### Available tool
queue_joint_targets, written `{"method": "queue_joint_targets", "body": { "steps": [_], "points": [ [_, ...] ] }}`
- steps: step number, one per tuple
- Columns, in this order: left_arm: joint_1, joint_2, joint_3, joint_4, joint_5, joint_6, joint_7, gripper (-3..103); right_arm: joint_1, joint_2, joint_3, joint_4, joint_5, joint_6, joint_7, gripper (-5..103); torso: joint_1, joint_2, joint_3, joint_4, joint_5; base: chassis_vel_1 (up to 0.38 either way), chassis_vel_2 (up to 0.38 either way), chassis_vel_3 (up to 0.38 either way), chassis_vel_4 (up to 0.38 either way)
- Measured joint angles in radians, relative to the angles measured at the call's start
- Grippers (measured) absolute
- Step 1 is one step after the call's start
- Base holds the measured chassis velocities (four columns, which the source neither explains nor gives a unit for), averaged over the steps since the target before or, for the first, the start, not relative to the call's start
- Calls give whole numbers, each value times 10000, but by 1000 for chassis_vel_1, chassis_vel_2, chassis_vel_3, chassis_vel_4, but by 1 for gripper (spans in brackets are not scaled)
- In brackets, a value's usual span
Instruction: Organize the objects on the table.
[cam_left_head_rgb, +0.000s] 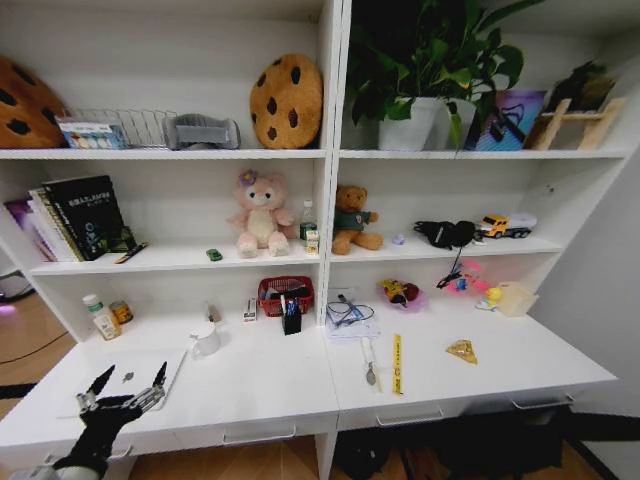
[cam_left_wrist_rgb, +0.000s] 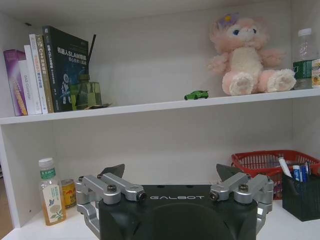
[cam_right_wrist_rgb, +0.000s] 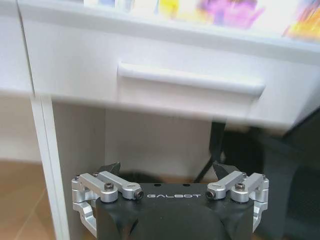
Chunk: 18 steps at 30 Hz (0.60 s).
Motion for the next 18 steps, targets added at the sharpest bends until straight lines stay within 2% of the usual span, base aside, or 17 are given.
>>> {"method": "queue_joint_targets", "body": {
  "steps": [1, 3, 5, 7, 9, 10, 12, 13, 14, 15, 18],
  "points": [
    [0, 0, -1, -1, 0, 0, 0, 100, -474, -13, 243, 872, 89, 109, -98, 100, 0, 0, 0, 5, 0, 0, 0, 0, 0],
    [-1, 0, 0, 0, 0, 0, 0, 100, -676, -17, 352, 1254, 134, 145, -129, 100, 0, 0, 0, 5, 1, 0, 0, 0, 0],
    [0, 0, 0, 0, 0, 0, 0, 100, -1383, -20, 829, 2674, 362, 206, -174, 100, 0, 0, 0, 5, -2, 0, 0, 0, 0],
    [0, 0, 0, 0, 1, 0, 0, 100, -1578, -16, 984, 3100, 474, 196, -177, 100, 0, 0, 0, 3, 0, 0, 0, 0, 0],
    [0, 0, 0, 0, 1, 0, 0, 100, -1911, 9, 1576, 4528, 924, -137, -179, 100, 0, 1, 1, 2, -2, 0, 0, 0, 0],
    [0, 0, 0, 0, 1, 0, 0, 100, -1911, 9, 1576, 4528, 924, -137, -179, 100, 0, 1, 1, 2, -2, 0, 0, 0, 0],
    [0, 0, 0, 0, 0, 0, 0, 100, -1627, -22, 2242, 5624, 1801, -935, -174, 100, 0, 0, 1, 2, 1, 0, 0, 0, 0],
    [0, 0, 0, 0, 0, 0, 0, 100, -1627, -22, 2242, 5624, 1801, -935, -174, 100, 0, 0, 1, 2, 1, 0, 0, 0, 0],
    [0, 0, 0, 0, 1, 0, 0, 100, -1189, -112, 2621, 5835, 2320, -1416, -173, 100, 0, 0, 1, 3, -1, 0, 0, 0, 0],
    [0, 0, 0, 0, 1, 0, 0, 100, -1189, -112, 2621, 5835, 2320, -1416, -173, 100, 0, 0, 1, 3, -1, 0, 0, 0, 0],
    [0, 1, 0, 0, 1, 0, 0, 100, 394, -617, 3436, 5361, 3301, -2459, -129, 100, 1, -2, 3, 6, 7, 0, 0, 0, 0]
  ]
}}
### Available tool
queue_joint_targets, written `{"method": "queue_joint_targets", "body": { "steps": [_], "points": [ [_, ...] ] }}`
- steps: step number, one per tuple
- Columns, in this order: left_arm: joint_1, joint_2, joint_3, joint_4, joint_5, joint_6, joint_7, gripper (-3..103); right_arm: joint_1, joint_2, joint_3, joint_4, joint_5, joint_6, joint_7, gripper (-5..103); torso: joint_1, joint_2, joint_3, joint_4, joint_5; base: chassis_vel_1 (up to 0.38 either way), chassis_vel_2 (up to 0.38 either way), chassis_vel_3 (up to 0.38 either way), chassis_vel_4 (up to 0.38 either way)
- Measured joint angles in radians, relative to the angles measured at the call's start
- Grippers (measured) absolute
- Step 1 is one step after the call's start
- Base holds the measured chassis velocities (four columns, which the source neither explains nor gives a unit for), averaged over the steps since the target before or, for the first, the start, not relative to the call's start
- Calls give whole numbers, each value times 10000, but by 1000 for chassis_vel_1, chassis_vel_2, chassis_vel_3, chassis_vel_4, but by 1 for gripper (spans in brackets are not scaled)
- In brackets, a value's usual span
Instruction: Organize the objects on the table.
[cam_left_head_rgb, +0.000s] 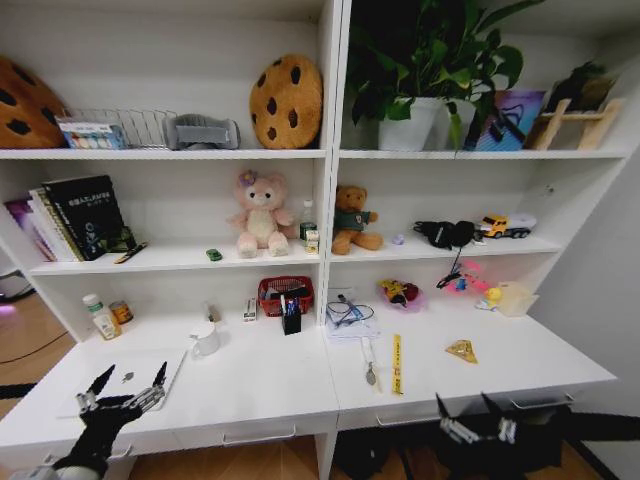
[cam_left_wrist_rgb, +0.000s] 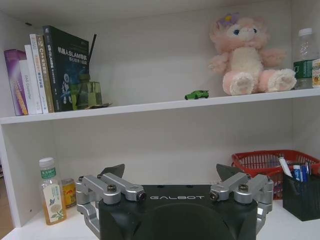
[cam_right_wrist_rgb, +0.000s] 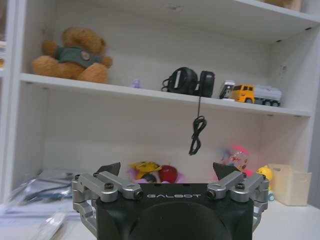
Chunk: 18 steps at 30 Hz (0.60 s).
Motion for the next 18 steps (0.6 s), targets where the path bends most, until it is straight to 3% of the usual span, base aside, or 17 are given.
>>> {"method": "queue_joint_targets", "body": {
  "steps": [5, 18],
  "points": [
    [0, 0, 0, 0, 0, 0, -1, 100, 998, -623, 361, -467, 897, -975, 153, 100, 1, -1, 0, -1, -3, 0, 0, 0, 0],
    [-1, 0, 0, 0, 0, 0, -1, 100, 1164, -772, 259, -911, 1178, -1342, -129, 100, 1, 0, 0, -4, -6, -4, -6, 7, 10]
  ]
}}
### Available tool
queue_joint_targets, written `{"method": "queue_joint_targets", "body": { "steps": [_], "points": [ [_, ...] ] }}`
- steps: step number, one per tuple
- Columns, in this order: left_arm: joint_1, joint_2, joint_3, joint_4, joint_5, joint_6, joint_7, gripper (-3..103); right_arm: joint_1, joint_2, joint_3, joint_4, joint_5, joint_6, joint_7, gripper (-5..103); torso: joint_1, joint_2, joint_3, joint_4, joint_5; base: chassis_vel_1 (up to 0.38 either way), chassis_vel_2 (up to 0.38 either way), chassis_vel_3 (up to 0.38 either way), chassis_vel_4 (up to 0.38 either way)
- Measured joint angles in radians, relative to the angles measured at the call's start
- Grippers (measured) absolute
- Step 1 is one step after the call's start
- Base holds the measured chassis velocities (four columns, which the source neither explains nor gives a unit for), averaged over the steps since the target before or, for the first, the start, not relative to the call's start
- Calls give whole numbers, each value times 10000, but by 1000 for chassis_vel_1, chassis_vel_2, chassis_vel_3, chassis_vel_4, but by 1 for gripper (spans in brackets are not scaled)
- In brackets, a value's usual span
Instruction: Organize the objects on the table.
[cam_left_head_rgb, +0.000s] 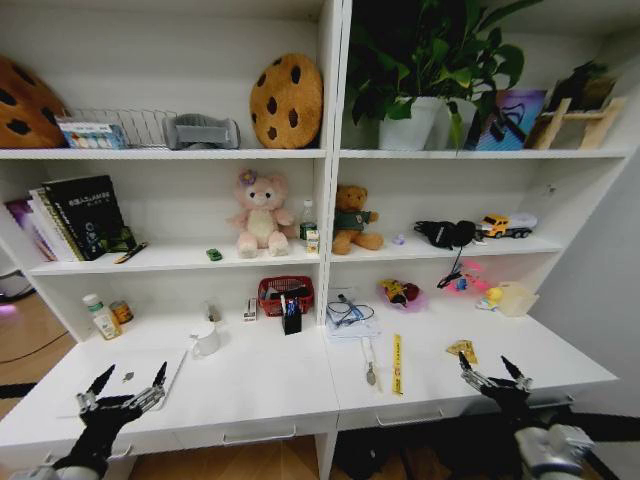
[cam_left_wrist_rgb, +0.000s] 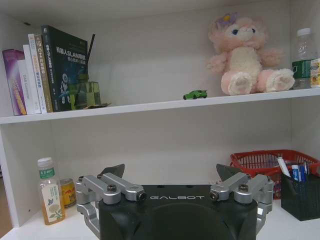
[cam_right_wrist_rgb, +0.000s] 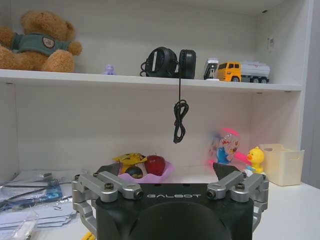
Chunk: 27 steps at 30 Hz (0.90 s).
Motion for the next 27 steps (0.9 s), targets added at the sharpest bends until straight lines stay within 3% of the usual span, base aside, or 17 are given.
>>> {"method": "queue_joint_targets", "body": {
  "steps": [13, 14, 19, 22, 23, 27],
  "points": [
    [0, 0, 0, 0, 0, 0, 0, 100, 156, -139, -49, -377, 66, 116, -81, 100, 0, 1, -2, -2, -8, -158, -149, 149, 152],
    [0, 0, -1, 0, 0, 0, 0, 100, 156, -125, -60, -436, 63, 220, -82, 100, -2, 1, -2, 7, 6, -223, -218, 269, 229],
    [0, -1, 1, -1, 0, 0, 1, 100, 175, -166, -70, -510, 89, 496, -154, 100, -2, -2, -3, 5, 7, -173, -193, 192, 195],
    [1, -2, 1, -1, 0, 0, 0, 100, 260, -223, -69, -525, 144, 521, -154, 100, -33, -58, -38, 9, 4, 9, -71, 81, 42],
    [0, -1, 1, -1, 0, 0, 1, 100, 313, -270, -64, -552, 165, 527, -153, 100, -56, -120, -67, -3, -1, -8, -53, 2, -2],
    [0, -1, 0, 0, 0, 0, 0, 100, 455, -538, -64, -682, 211, 554, -170, 100, -178, -387, -207, 4, -2, 11, 52, -18, -63]
  ]
}}
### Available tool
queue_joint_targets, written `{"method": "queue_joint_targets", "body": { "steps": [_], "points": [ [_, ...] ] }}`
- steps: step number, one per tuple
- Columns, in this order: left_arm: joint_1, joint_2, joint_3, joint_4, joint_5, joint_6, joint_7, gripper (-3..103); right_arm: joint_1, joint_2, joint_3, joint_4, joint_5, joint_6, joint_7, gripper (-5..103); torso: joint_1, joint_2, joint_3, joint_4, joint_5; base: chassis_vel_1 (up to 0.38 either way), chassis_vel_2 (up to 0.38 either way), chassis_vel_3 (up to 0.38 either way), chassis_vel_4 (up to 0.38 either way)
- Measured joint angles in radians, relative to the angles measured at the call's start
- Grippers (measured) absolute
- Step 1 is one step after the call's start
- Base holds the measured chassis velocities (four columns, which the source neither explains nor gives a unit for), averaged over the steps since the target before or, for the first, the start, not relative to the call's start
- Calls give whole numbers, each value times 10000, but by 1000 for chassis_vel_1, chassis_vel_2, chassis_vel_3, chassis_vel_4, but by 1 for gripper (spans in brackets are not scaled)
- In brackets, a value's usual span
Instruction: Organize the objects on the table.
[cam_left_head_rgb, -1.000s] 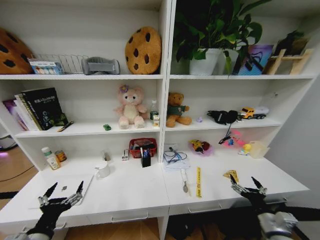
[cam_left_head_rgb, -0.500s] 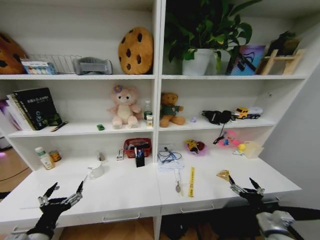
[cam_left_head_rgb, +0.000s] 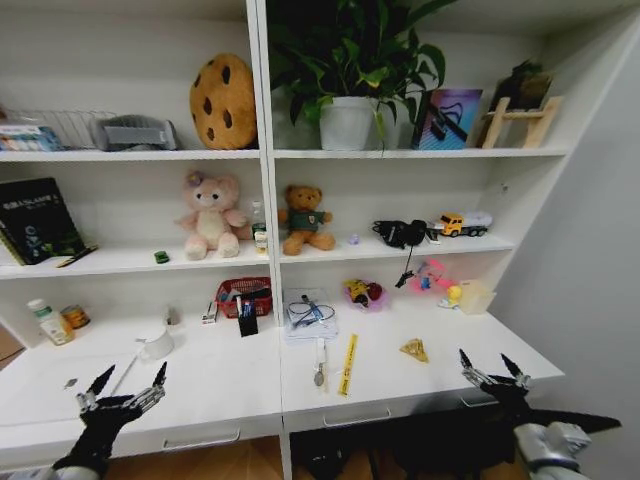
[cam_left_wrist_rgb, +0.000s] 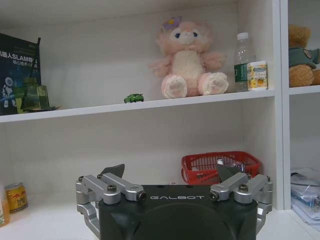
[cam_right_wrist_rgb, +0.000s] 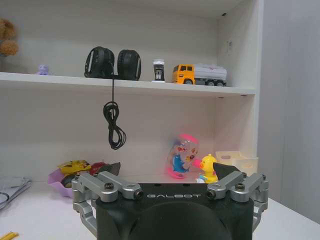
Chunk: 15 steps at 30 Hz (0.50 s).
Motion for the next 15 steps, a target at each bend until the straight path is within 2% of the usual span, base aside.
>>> {"method": "queue_joint_targets", "body": {
  "steps": [2, 4, 8, 9, 10, 11, 13, 15],
  "points": [
    [0, 0, -1, 0, 0, 0, 0, 100, 78, -171, 0, -70, 43, 3, -34, 100, -68, -145, -76, 7, -1, 52, 87, -50, -49],
    [0, 0, -2, 0, 0, 0, -1, 100, 244, -540, -42, -191, 174, -168, -125, 100, -142, -301, -162, 0, 0, 21, 28, -25, -12],
    [0, 0, -2, 0, 0, 0, -1, 100, 503, -910, -137, -318, 343, -580, -152, 100, -170, -354, -193, -3, 5, 0, 0, 0, 0],
    [1, 0, -1, 0, 0, 0, -1, 100, 715, -1104, -203, -416, 394, -904, -147, 100, -174, -368, -200, 3, 4, 0, 0, 0, 0],
    [1, 0, -1, 0, 0, 0, -1, 100, 715, -1104, -203, -416, 394, -904, -147, 100, -174, -368, -200, 3, 4, 0, 0, 0, 0],
    [0, 0, -1, 0, 0, 0, 0, 100, 973, -1326, -281, -527, 442, -1397, -107, 100, -176, -376, -204, 2, 5, 0, 0, 0, 0],
    [0, 0, 0, 0, 0, 0, 0, 100, 1339, -1639, -489, -710, 542, -1931, -45, 100, -176, -378, -204, 3, 5, 0, 0, 0, 0],
    [0, 0, 0, 0, 0, 0, 0, 100, 1501, -1772, -610, -800, 570, -2131, -54, 100, -175, -378, -204, 2, 3, 0, 0, 0, 0]
  ]
}}
